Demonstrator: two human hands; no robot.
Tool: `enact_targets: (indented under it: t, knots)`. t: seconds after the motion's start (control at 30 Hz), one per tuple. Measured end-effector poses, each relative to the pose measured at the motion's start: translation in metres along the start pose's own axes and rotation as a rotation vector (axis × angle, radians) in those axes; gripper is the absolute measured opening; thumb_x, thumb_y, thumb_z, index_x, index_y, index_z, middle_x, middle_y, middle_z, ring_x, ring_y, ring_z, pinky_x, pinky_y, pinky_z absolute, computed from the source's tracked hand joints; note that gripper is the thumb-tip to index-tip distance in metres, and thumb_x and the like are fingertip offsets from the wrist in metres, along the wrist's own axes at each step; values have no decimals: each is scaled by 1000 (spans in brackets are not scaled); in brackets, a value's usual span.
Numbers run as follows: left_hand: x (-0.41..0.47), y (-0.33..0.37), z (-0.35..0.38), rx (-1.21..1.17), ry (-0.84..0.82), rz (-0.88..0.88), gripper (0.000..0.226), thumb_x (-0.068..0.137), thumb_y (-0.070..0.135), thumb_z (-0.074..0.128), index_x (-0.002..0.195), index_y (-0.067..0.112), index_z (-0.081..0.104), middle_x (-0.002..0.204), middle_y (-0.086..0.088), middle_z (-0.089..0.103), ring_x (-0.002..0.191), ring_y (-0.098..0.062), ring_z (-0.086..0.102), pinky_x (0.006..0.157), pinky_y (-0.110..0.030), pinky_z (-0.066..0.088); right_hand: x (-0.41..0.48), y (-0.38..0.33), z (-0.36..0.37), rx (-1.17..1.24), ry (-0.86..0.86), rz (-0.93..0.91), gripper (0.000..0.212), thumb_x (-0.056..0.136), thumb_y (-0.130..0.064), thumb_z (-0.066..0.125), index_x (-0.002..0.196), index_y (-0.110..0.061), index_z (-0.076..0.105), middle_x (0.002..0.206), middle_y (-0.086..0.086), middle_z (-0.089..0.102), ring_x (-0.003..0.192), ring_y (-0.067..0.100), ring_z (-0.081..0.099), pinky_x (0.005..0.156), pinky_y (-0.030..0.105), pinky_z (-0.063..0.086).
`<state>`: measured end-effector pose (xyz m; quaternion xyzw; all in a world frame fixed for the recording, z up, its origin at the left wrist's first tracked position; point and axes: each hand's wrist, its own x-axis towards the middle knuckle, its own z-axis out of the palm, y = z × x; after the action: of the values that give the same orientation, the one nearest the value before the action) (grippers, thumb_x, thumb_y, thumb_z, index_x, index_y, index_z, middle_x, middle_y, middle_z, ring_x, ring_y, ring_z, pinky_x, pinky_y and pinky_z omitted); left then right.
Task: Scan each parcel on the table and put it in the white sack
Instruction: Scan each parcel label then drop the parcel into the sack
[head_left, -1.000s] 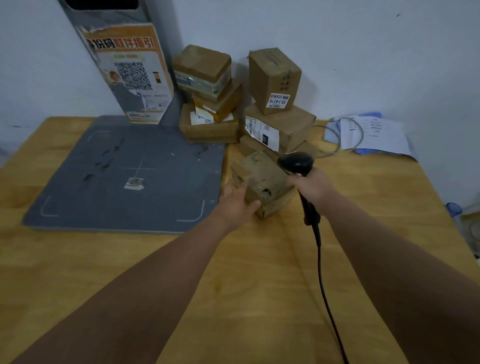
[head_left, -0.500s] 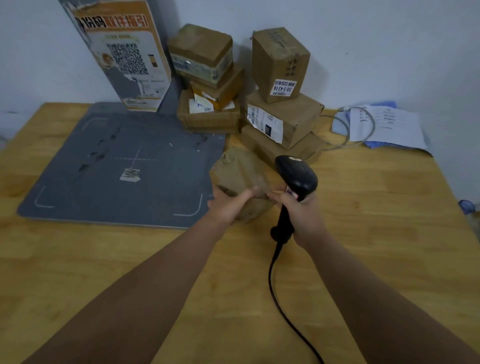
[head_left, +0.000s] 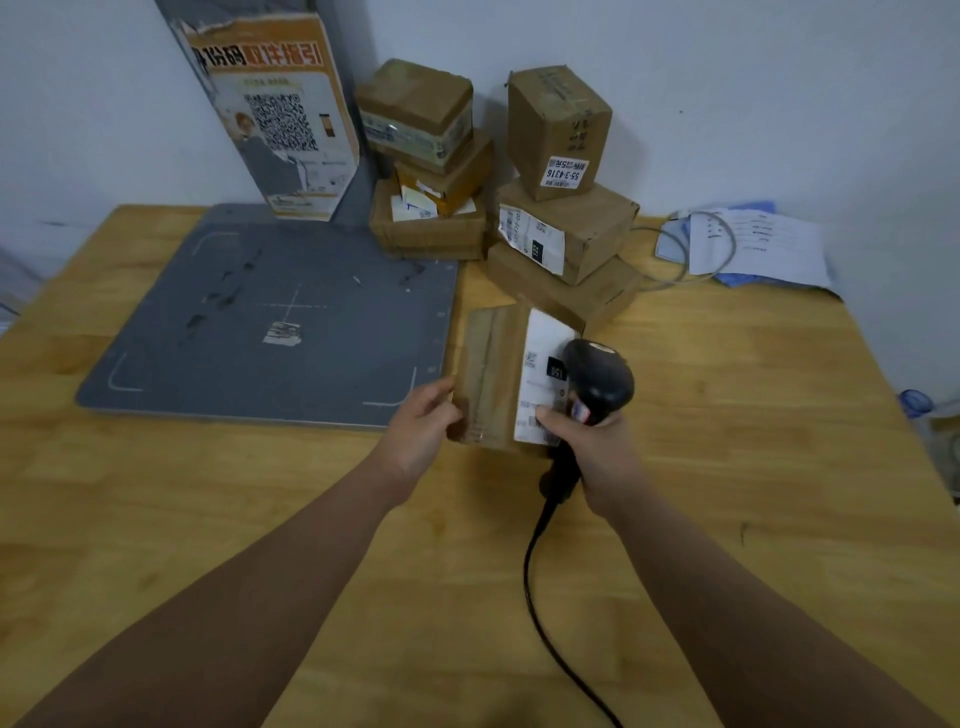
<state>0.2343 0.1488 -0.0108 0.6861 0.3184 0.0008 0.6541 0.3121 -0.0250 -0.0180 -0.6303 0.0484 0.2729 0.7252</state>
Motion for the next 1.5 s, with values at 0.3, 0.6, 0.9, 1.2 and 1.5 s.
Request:
enact_targets:
  t: [0.3, 0.6, 0.9, 1.2, 1.5]
  knots:
    - [-12, 3, -21, 99, -151, -49, 78, 81, 38, 73, 145, 29, 30, 129, 6, 55, 107, -16, 60, 85, -33, 54, -24, -3, 21, -336, -7, -278, 28, 85, -8, 71, 111, -11, 60, 92, -9, 67, 81, 1, 66, 61, 11, 50]
    - [-20, 40, -53, 893, -369, 195, 92, 63, 42, 83, 136, 31, 27, 129, 4, 42, 118, -17, 46, 98, -41, 46, -27, -50, 7, -916, -367, -421, 46, 69, -26, 87, 98, -35, 52, 89, -17, 58, 86, -3, 55, 77, 22, 46]
    - [-31, 51, -43, 522, -416, 211, 75, 77, 21, 80, 131, 28, 29, 138, 1, 44, 125, -19, 48, 94, -27, 44, -27, -30, -5, -711, -606, -97, 55, 68, -20, 88, 118, -18, 63, 112, 1, 71, 109, 15, 65, 94, 34, 52]
    - [-38, 17, -24, 70, -164, -139, 101, 70, 64, 70, 151, 23, 26, 149, 0, 44, 133, -24, 44, 112, -46, 34, -34, -12, -3, -76, -185, 61, 19, 86, -18, 70, 103, -11, 66, 95, 2, 77, 92, 16, 72, 83, 33, 51]
    - [-41, 4, -34, 15, -205, -31, 38, 90, 28, 66, 126, 22, 55, 118, 4, 68, 107, -14, 64, 88, -27, 51, -41, -15, 8, -224, 27, 7, 36, 84, -40, 71, 113, -20, 61, 102, -2, 69, 97, 19, 64, 88, 39, 53]
